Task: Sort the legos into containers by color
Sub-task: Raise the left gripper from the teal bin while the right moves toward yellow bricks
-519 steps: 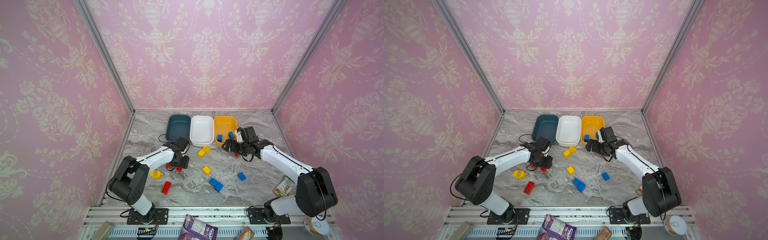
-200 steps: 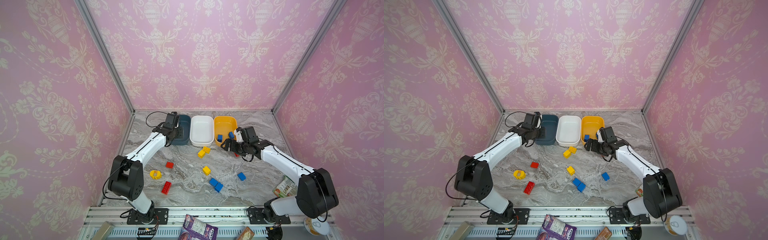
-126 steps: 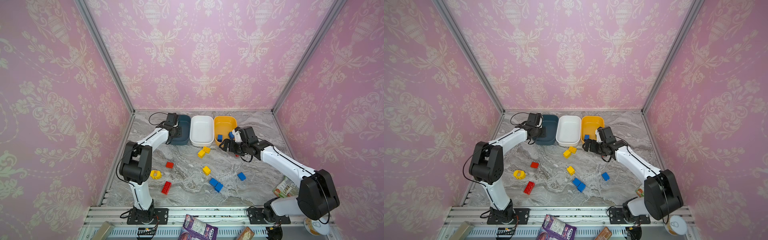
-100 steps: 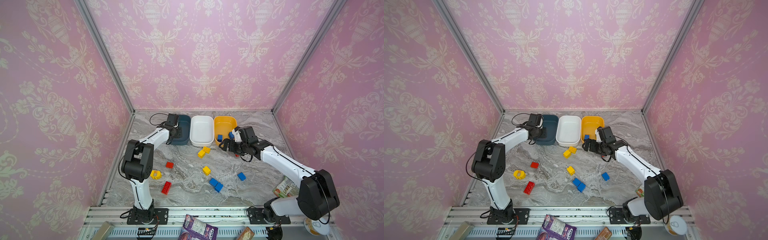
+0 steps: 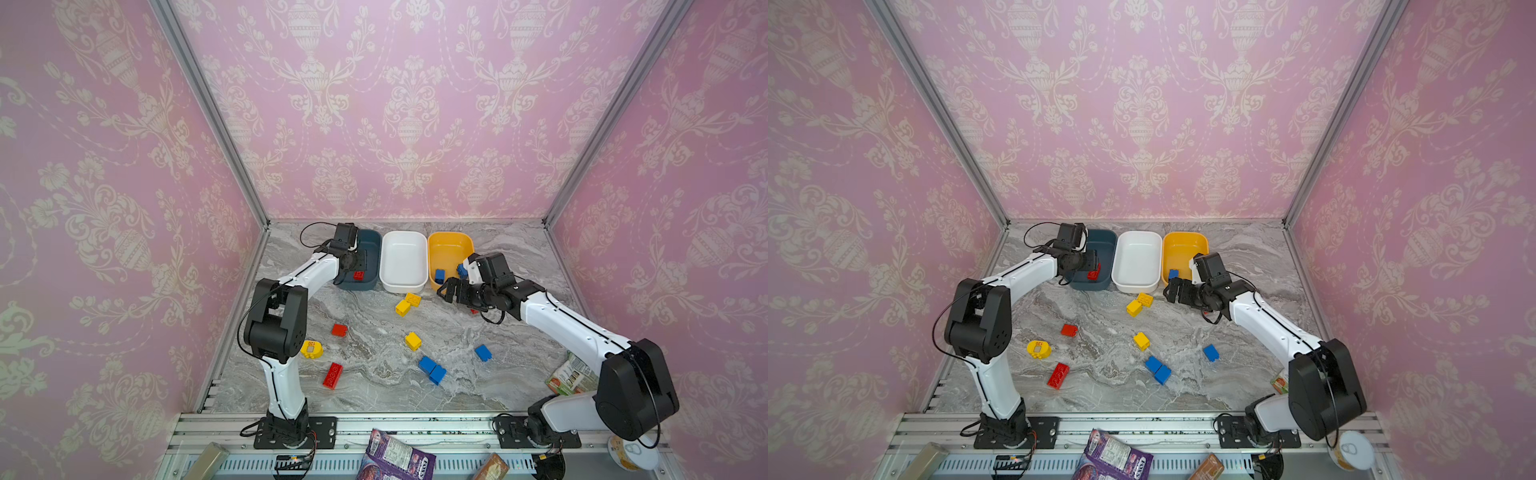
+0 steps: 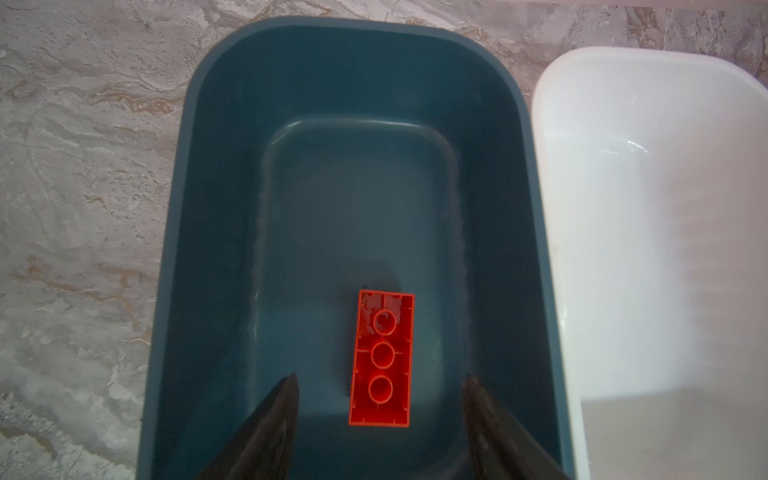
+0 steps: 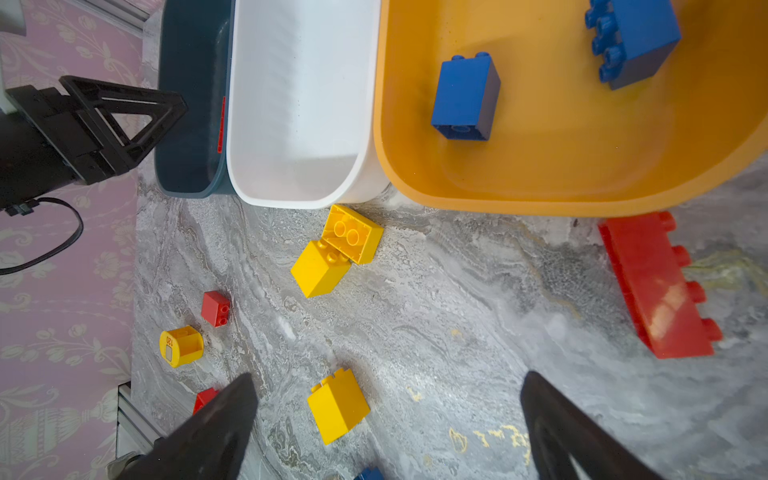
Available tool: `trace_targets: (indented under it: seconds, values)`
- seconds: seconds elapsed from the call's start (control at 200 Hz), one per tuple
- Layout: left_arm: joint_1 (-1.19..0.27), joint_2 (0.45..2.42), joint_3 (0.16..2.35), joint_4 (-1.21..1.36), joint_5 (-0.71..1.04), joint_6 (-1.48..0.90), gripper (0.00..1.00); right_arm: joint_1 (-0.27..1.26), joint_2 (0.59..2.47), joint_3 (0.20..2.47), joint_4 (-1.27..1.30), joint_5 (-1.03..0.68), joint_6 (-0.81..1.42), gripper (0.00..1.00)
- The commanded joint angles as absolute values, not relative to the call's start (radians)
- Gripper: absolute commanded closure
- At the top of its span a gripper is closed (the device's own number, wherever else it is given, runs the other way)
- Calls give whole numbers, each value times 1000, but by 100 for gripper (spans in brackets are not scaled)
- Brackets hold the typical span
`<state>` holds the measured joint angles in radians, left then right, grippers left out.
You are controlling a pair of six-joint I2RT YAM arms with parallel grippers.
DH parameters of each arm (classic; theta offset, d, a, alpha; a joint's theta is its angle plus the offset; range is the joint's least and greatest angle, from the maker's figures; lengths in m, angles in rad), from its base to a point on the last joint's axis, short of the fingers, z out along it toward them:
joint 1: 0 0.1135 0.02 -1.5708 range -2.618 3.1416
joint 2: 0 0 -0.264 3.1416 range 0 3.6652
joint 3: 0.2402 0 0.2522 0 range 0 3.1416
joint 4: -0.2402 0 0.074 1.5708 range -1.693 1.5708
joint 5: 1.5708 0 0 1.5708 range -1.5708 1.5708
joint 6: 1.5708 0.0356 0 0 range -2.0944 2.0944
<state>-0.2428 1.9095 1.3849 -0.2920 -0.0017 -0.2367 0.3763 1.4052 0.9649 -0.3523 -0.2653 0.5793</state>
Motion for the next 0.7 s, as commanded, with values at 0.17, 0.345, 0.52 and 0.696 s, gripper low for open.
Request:
trace_targets:
  seconds: [0.17, 0.345, 0.52, 0.696]
  values:
    - [-236, 1873, 1377, -284, 32, -256, 32, 387, 1393, 985, -354, -260, 592, 0]
    - [-235, 1836, 1349, -282, 47, -269, 31, 391, 1400, 986, -350, -260, 592, 0]
    - [-235, 1793, 1304, -272, 60, -283, 30, 413, 1416, 1006, -369, -247, 588, 0]
    - [-235, 1711, 1223, -231, 86, -314, 26, 441, 1438, 1018, -383, -238, 577, 0]
